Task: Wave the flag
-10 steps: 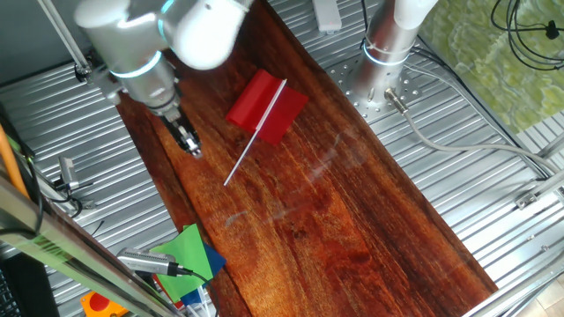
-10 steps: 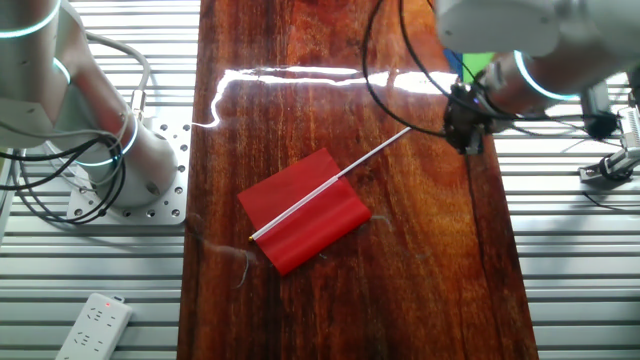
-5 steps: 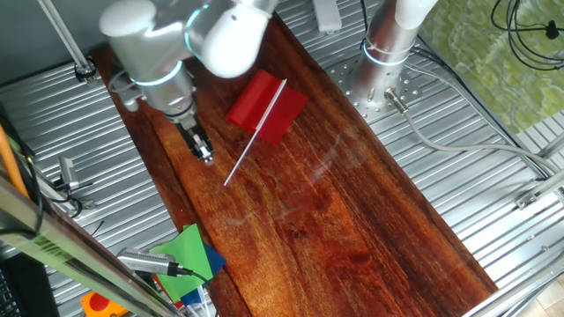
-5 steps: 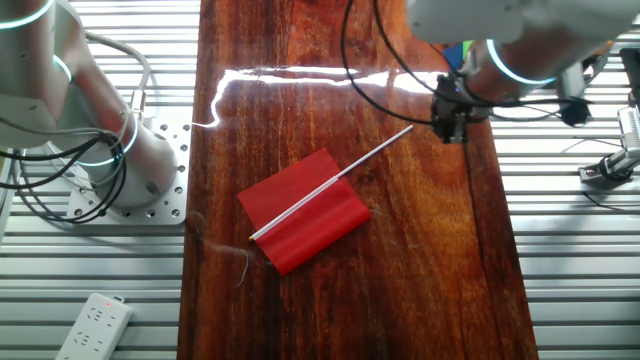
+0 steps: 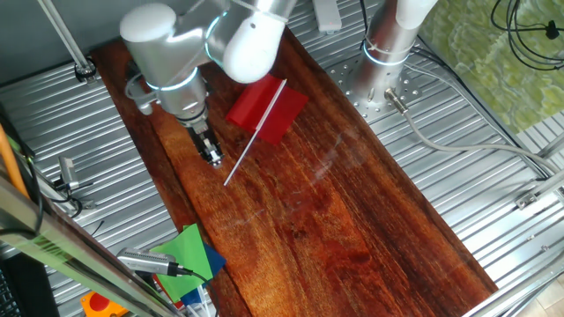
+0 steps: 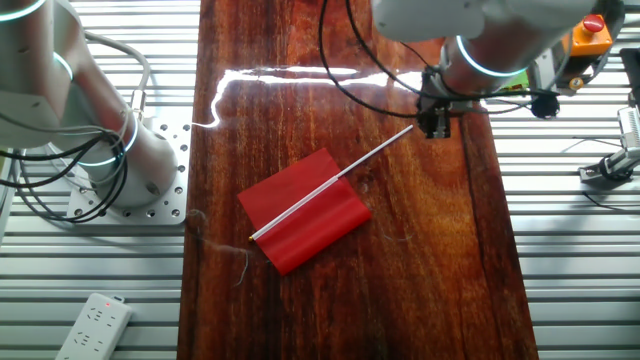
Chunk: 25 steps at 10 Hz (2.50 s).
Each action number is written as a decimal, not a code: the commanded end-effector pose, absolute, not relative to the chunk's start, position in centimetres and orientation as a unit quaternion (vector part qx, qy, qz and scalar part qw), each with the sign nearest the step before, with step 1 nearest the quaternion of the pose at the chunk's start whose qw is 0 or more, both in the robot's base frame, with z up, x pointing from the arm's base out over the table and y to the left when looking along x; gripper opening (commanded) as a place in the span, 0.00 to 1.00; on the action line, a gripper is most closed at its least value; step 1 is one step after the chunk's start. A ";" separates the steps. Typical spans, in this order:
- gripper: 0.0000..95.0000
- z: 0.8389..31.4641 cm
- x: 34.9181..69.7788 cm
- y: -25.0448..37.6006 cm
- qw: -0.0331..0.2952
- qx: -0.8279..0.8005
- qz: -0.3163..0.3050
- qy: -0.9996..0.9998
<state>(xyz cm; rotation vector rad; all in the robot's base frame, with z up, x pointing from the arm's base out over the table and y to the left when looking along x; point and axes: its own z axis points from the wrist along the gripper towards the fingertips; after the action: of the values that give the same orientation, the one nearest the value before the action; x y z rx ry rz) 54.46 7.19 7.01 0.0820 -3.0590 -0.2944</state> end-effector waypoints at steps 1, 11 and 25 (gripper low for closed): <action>0.00 6.7 54.4 7.4 0.031 0.034 -0.089 -0.995; 0.20 6.2 54.3 7.4 0.031 0.162 -0.008 -0.986; 0.40 3.7 53.8 7.0 0.018 0.163 -0.009 -0.986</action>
<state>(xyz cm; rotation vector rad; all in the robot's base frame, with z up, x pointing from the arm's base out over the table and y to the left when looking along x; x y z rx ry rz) 53.82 7.04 3.56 0.5047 -3.0624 -0.0302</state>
